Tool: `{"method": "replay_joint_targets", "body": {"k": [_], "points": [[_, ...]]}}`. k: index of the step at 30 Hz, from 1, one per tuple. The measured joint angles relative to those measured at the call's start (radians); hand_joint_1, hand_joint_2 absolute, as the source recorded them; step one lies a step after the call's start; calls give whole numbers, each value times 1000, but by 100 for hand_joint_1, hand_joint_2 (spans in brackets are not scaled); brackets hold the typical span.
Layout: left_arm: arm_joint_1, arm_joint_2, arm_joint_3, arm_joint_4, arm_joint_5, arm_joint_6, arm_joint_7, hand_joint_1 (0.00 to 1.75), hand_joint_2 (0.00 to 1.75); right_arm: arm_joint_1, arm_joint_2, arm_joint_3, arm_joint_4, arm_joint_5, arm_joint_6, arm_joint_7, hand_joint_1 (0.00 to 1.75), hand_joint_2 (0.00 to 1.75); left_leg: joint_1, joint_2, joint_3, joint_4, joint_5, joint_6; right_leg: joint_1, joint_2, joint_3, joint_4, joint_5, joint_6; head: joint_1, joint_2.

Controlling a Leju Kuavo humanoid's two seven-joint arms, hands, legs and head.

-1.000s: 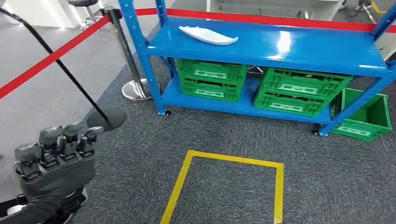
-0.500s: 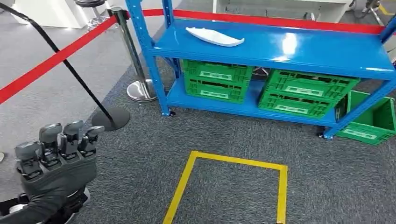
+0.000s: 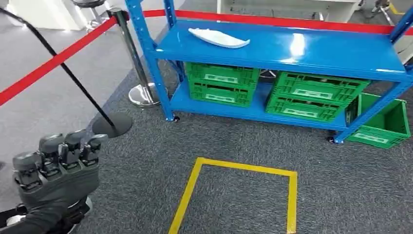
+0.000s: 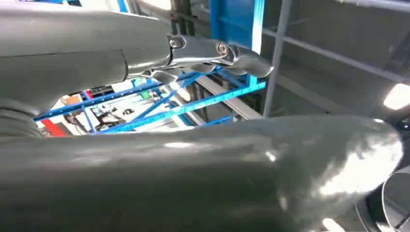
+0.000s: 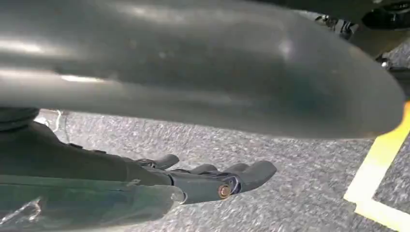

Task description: Take the parts from the cabinet and place them on the table.

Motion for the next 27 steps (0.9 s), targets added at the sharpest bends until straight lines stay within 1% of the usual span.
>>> {"method": "replay_joint_targets", "body": {"k": [1,2,3,4,5,6,7,8,9,10,12,13,14,15,17,18,19,20,21,22,23,24,25,26,27], "points": [[0,0,0,0,0,0,0,0,0,0,0,0,0,0,0,0,0,0,-3,-2,0,0,0,7,-3,0,3,-5,2,7,0,0],[0,0,0,0,0,-1,0,0,0,-1,0,0,0,0,0,0,0,0,-2,-2,1,-5,2,14,-4,-1,6,-8,2,14,0,0],[0,0,0,-1,0,-2,0,0,0,-1,0,0,0,0,0,0,0,0,3,-2,6,-9,6,22,-6,-1,1,-1,-4,19,1,0],[0,0,0,-3,0,-3,0,0,0,-1,0,0,0,0,0,0,0,0,3,-1,8,-9,5,27,-5,-1,-12,32,-27,22,5,0],[0,-1,0,-3,0,-3,0,0,0,-1,0,0,0,0,0,0,0,0,3,-1,8,-9,4,30,-5,0,-47,105,-68,26,10,0],[0,-1,0,-3,0,-4,0,0,0,0,0,0,0,0,1,0,0,0,2,-1,8,-9,3,33,-4,0,-90,194,-107,27,9,0],[1,0,0,-3,0,-3,0,0,0,1,1,0,0,0,1,0,0,0,1,-1,9,-8,3,34,-4,0,-132,278,-138,28,10,0],[3,-1,0,-3,-4,1,0,0,0,2,1,0,0,0,1,1,0,0,0,-1,10,-8,2,35,-4,0,-158,323,-145,28,10,0],[4,-1,0,-3,-11,5,0,0,0,2,1,0,0,0,0,3,0,0,0,-2,11,-8,1,35,-4,0,-156,311,-125,27,10,0],[4,-1,0,-3,-14,9,0,0,0,2,1,0,0,0,0,4,0,0,0,-4,14,-8,0,34,-4,0,-130,252,-85,25,11,0],[4,-1,0,-3,-19,11,0,0,0,1,0,0,0,0,-1,6,0,0,1,-7,24,-7,-6,28,-5,-1,-38,67,4,22,11,0],[4,-1,0,-3,-21,13,0,0,0,0,0,0,0,0,-1,6,0,0,-1,-7,25,-6,-10,22,-5,0,-8,5,7,21,11,0],[4,-1,0,-3,-25,16,0,0,0,-2,0,0,0,0,-1,6,0,0,-6,-9,23,-2,-12,17,-4,3,-2,0,8,12,10,0],[4,-1,0,-3,-31,18,0,0,0,-1,0,0,0,0,-1,6,0,0,-6,-9,22,-4,-11,14,-3,3,-4,1,8,8,9,0],[3,-1,-1,-3,-34,19,-2,0,0,1,1,0,0,2,-1,6,0,0,-3,-9,25,-11,-9,4,1,3,-5,0,8,-4,10,0],[3,-1,-1,-3,-34,19,-2,0,0,1,1,0,0,2,-1,6,0,0,-3,-9,25,-8,-16,-2,-6,2,-3,-5,11,-10,11,0],[3,0,-1,-5,-34,19,-3,0,0,0,0,0,0,2,-1,6,0,0,-3,-7,17,14,-35,-7,-7,2,-2,-5,9,-15,7,0],[2,0,-2,-5,-37,20,-3,0,0,0,0,0,0,2,-1,6,0,0,-1,-6,-14,80,-77,-12,-7,1,-2,-5,9,-20,0,0],[3,0,-2,-5,-37,20,-3,0,0,-1,0,0,0,2,-3,6,0,0,1,-6,-57,168,-120,-15,-6,0,-3,-5,8,-21,0,0],[3,0,-2,-5,-37,20,-3,0,0,0,0,0,0,2,-3,6,0,0,1,-6,-98,251,-152,-18,-5,-1,-3,-5,7,-22,0,0],[3,0,-2,-5,-36,20,-3,0,0,0,0,0,0,3,-3,6,0,0,1,-6,-129,307,-165,-19,-5,-2,-3,-5,7,-22,0,0],[3,0,-2,-5,-36,20,-3,0,0,-1,0,0,0,3,-3,6,0,0,2,-6,-137,313,-151,-20,-6,-2,-2,-5,7,-22,0,0],[3,0,-2,-5,-36,20,-3,0,0,0,0,0,0,4,-3,6,0,0,3,-6,-124,278,-117,-19,-6,-2,-1,-5,7,-22,0,0],[3,0,-2,-5,-36,20,-3,0,0,0,0,0,0,4,-2,6,0,0,4,-5,-88,200,-66,-18,-7,-2,0,-5,6,-20,0,0],[3,0,-2,-5,-36,20,-3,0,0,0,0,0,0,4,-2,6,0,0,5,-3,-42,106,-19,-18,-9,-1,3,-5,5,-18,0,0]]}}
